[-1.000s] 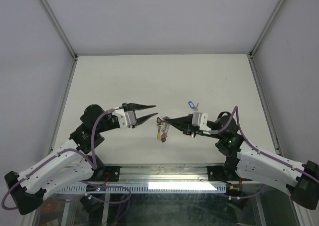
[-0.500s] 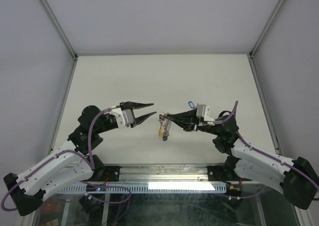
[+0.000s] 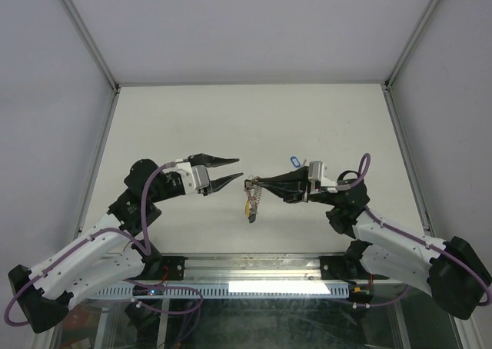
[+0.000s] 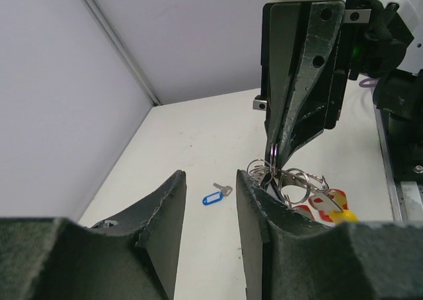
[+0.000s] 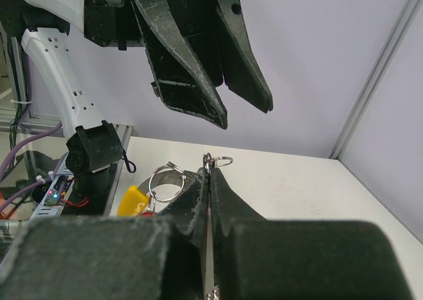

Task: Put the keys on the keyring

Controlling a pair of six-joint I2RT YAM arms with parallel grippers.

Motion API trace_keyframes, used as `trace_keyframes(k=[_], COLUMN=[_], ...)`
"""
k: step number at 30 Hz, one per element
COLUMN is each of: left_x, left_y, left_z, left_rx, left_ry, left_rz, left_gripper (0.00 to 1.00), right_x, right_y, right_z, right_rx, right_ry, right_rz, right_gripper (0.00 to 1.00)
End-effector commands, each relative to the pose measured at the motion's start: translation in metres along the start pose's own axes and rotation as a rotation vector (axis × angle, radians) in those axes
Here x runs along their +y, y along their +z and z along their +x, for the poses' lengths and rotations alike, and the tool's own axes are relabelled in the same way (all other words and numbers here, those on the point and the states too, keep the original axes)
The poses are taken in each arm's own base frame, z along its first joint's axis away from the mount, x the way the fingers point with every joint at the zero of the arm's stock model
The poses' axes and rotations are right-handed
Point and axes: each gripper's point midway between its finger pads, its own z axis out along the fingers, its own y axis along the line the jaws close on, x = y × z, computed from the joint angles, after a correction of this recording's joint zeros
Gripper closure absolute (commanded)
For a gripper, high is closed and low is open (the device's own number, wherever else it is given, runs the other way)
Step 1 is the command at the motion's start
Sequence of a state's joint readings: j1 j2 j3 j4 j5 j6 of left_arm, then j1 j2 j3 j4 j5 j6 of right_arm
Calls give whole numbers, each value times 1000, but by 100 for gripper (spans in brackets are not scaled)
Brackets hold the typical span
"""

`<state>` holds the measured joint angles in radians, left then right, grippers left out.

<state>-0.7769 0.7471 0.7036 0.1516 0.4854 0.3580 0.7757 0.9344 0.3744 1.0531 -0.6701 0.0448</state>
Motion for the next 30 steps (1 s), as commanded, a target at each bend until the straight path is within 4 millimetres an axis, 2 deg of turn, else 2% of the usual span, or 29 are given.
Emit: trace_keyframes(k=[1, 6, 14, 24, 30], left_x=[0, -1, -5, -39, -40], left_y=[3, 3, 3, 5, 7], left_z=[-13, -20, -18, -16, -10], left_rx=[-55, -73, -79, -112, -93], left_ry=[42, 55, 68, 62, 48], left_rz=[27, 37, 61, 268, 274], left_gripper=[65, 66, 67, 65, 66], right_x=[2, 4, 10, 4, 5], right_y=[5, 6, 8, 11, 11], right_z=[-33, -28, -27, -38, -41], right_rx=[-106, -84, -46, -62, -64], right_ry=[-79, -86, -116, -165, -167], right_rz=[-31, -47, -108, -85, -91], right_gripper=[100, 100, 100, 100, 100])
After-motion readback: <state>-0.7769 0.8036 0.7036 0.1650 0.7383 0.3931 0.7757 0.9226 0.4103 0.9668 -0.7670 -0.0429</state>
